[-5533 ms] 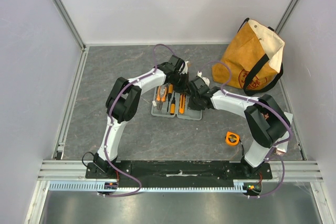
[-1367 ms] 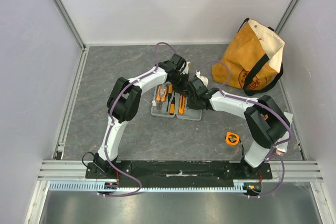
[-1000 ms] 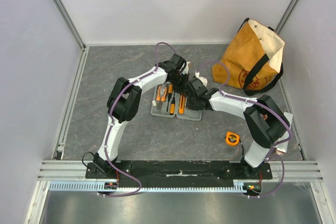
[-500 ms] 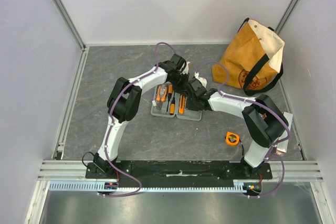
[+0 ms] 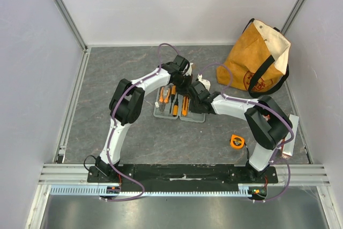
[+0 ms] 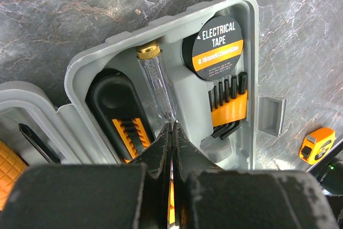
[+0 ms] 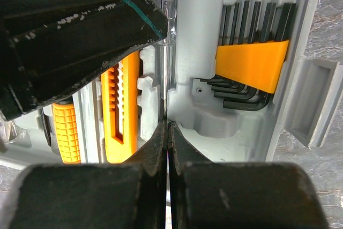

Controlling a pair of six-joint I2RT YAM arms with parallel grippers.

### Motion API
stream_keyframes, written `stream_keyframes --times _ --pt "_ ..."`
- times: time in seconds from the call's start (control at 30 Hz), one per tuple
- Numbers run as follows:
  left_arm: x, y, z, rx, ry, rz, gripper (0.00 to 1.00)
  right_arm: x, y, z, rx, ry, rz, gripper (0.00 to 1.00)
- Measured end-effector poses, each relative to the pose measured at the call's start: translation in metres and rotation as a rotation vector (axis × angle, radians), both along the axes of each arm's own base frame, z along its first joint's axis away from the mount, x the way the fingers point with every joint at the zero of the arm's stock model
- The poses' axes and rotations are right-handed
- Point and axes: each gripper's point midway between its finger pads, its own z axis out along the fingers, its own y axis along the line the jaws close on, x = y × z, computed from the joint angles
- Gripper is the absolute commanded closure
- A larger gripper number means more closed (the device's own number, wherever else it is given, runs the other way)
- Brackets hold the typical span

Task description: Pack the tool kit

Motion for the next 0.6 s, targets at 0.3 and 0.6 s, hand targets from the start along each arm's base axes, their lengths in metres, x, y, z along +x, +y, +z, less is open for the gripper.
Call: stream_keyframes --times 0.3,0.6 --pt "0.001 0.001 0.003 0.005 0.001 0.006 0.88 0.001 0.000 0.004 0.007 -0.011 -0.002 0.82" --pt "0.013 -0.007 0.043 -0.001 -0.031 0.018 0.57 0.005 -0.015 0.055 -0.006 -0.100 -0.044 0.60"
